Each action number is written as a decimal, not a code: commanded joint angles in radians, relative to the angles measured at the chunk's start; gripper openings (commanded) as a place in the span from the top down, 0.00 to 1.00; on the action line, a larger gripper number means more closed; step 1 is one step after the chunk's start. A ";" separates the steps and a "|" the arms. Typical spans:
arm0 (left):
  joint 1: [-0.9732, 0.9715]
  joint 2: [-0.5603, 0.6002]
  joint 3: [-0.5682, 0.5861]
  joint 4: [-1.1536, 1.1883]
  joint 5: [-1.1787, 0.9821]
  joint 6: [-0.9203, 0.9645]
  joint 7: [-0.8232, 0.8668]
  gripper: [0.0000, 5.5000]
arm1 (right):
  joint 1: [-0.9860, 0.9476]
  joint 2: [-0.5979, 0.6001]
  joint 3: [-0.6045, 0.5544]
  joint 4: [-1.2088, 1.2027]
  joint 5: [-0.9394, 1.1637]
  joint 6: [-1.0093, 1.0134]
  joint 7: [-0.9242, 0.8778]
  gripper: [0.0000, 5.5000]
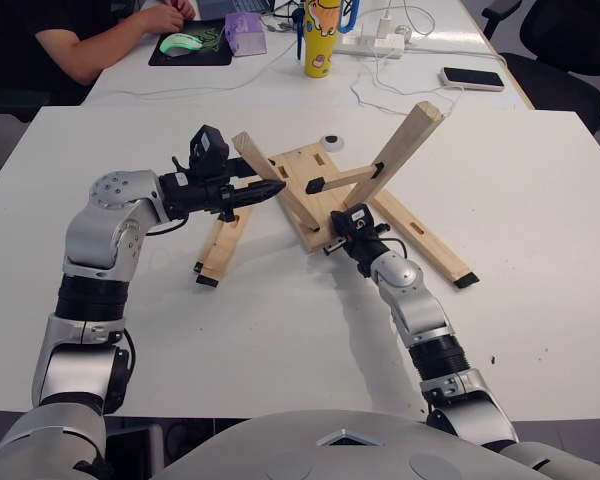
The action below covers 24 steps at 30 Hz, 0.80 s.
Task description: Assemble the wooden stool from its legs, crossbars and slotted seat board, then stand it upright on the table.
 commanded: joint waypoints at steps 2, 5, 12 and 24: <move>-0.031 0.032 -0.016 0.006 0.033 0.026 -0.005 0.63 | 0.080 0.005 0.034 0.059 -0.016 0.073 0.009 1.00; -0.049 0.036 -0.018 0.008 0.037 0.039 -0.006 0.63 | 0.086 0.010 0.037 0.059 -0.016 0.074 0.002 1.00; -0.054 0.027 -0.043 -0.013 0.055 0.061 0.001 0.63 | 0.083 0.018 0.047 0.066 -0.016 0.076 0.002 1.00; -0.046 -0.049 -0.117 -0.114 0.041 0.109 0.033 0.63 | 0.094 0.026 0.050 0.052 -0.014 0.116 0.010 1.00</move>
